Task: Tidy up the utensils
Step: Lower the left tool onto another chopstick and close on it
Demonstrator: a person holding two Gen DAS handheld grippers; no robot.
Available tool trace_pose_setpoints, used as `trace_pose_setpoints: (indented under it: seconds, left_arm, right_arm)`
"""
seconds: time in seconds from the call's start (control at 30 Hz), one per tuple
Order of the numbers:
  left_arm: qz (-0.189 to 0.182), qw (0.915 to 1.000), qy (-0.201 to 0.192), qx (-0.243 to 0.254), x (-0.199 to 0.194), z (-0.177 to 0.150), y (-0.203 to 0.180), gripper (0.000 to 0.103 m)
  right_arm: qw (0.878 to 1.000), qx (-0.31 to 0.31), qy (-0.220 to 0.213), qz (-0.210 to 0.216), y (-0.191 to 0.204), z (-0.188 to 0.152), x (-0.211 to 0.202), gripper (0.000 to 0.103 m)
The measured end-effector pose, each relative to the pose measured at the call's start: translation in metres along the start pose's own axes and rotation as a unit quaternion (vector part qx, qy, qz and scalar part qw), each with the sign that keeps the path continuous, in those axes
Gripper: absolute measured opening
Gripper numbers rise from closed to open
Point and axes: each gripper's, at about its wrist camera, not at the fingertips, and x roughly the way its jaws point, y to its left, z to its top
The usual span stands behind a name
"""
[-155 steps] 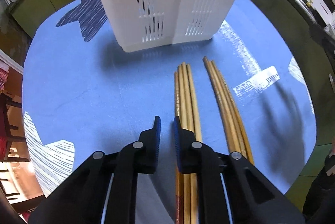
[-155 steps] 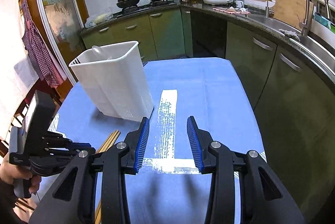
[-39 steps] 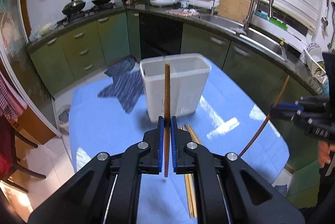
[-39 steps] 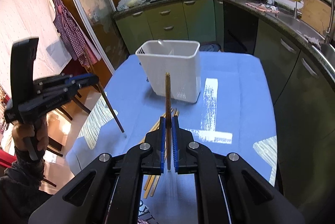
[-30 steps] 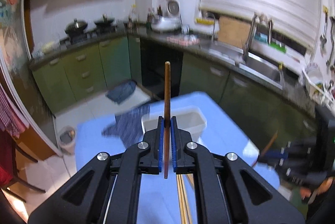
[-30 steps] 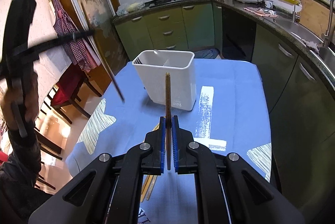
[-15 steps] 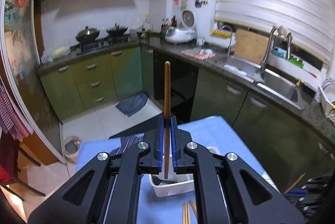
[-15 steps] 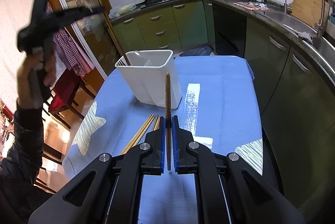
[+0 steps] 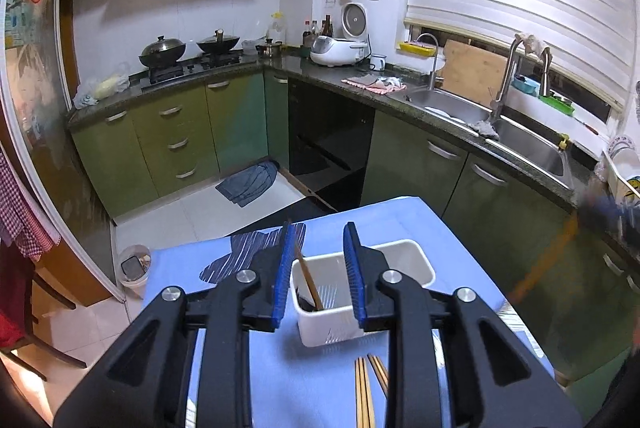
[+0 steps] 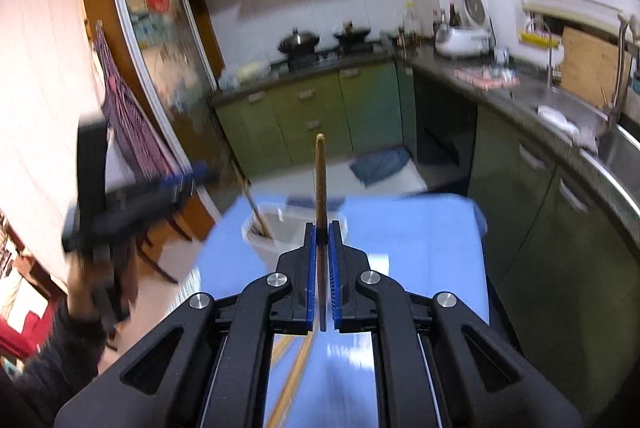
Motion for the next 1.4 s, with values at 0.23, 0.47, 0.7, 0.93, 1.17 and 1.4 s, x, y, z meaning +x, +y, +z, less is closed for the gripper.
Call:
trace_pose_setpoints:
  seconds: [0.23,0.47,0.7,0.93,1.17,1.4]
  left_arm:
    - [0.001,0.9999,-0.008,0.009,-0.027,-0.016,0.003,0.024]
    - [0.001,0.9999,0.011,0.013,-0.033,-0.030,0.003,0.024]
    - [-0.006,0.9988,0.046,0.016,-0.021,-0.048,-0.003,0.025]
    - [-0.029,0.9939,0.105,0.018,0.002,-0.080,-0.014,0.025]
    - [-0.047,0.9729,0.226,0.018,0.063,-0.137,-0.027,0.025]
    - [-0.031,0.9556,0.292,0.027,0.103,-0.180,-0.036,0.025]
  right_arm:
    - [0.998,0.015,-0.056,-0.012,0.004,0.066,0.031,0.007]
    - [0.999,0.018,0.019,-0.027,-0.001,0.060,0.111,0.007]
    - [0.998,0.014,0.050,-0.025,-0.003,0.044,0.133,0.012]
    - [1.000,-0.010,0.023,-0.008,0.009,0.028,0.078,0.017]
    - [0.998,-0.013,0.066,-0.008,-0.003,-0.042,0.054,0.019]
    - [0.993,0.028,0.115,-0.029,-0.048,-0.101,0.065,0.019]
